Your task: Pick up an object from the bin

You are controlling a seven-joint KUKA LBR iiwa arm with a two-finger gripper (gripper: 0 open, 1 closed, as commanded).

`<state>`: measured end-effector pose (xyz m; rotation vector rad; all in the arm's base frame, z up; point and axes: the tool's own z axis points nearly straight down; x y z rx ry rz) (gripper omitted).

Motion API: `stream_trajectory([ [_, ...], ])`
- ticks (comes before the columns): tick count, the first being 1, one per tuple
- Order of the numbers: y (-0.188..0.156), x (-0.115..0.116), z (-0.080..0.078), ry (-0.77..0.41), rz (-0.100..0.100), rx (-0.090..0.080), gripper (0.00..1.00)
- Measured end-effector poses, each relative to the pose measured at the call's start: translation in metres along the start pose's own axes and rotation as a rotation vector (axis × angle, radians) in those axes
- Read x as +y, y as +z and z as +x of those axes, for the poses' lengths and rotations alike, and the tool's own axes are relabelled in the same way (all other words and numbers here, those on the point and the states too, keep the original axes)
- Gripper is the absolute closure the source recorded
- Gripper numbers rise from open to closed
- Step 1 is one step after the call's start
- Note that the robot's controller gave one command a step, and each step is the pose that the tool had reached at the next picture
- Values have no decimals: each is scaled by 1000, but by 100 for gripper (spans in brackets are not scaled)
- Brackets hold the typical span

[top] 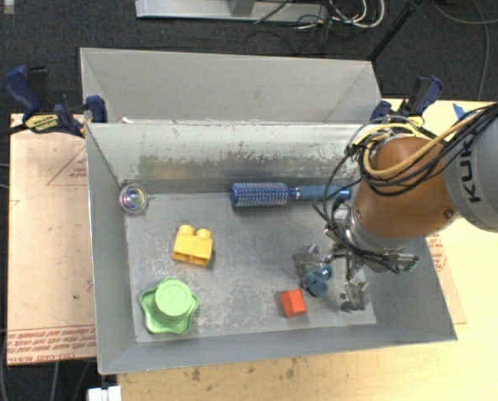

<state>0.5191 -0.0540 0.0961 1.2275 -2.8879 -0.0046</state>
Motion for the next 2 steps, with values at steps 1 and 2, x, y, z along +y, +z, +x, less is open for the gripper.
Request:
stream_trajectory([
  [1,27,-11,-22,-324,4,-4,0],
  [2,26,-12,-22,-322,5,-5,100],
])
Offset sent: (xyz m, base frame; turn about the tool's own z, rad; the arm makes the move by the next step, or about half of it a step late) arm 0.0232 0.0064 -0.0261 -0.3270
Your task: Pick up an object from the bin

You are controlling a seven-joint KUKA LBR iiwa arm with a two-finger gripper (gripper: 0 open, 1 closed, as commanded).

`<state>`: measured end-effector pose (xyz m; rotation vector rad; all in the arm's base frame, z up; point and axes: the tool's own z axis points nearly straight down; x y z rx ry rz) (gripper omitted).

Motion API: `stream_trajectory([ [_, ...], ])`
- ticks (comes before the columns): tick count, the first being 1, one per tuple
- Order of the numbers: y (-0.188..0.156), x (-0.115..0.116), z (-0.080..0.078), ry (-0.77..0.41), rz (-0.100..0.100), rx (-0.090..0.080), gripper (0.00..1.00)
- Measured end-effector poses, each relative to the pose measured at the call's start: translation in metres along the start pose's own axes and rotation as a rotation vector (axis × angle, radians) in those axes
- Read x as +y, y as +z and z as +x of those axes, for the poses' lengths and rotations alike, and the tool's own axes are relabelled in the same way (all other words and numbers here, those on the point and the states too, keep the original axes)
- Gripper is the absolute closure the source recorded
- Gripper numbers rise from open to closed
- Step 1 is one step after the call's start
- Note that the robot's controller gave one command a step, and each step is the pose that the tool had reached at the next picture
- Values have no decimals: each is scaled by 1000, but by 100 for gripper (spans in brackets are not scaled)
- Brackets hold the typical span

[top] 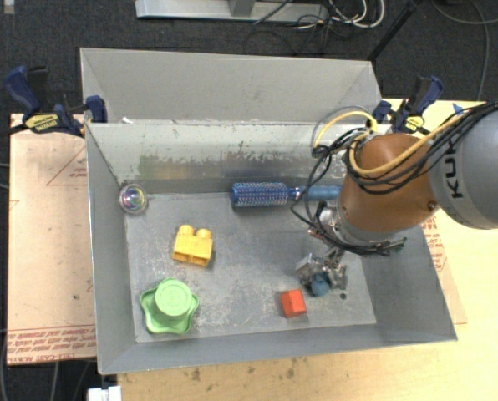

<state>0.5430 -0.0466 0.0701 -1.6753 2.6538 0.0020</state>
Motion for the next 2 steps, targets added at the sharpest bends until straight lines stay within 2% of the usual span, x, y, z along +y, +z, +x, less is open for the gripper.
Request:
stream_trajectory([
  [1,-129,22,-24,-32,8,-3,100],
  [2,-167,28,-30,-364,3,-1,100],
])
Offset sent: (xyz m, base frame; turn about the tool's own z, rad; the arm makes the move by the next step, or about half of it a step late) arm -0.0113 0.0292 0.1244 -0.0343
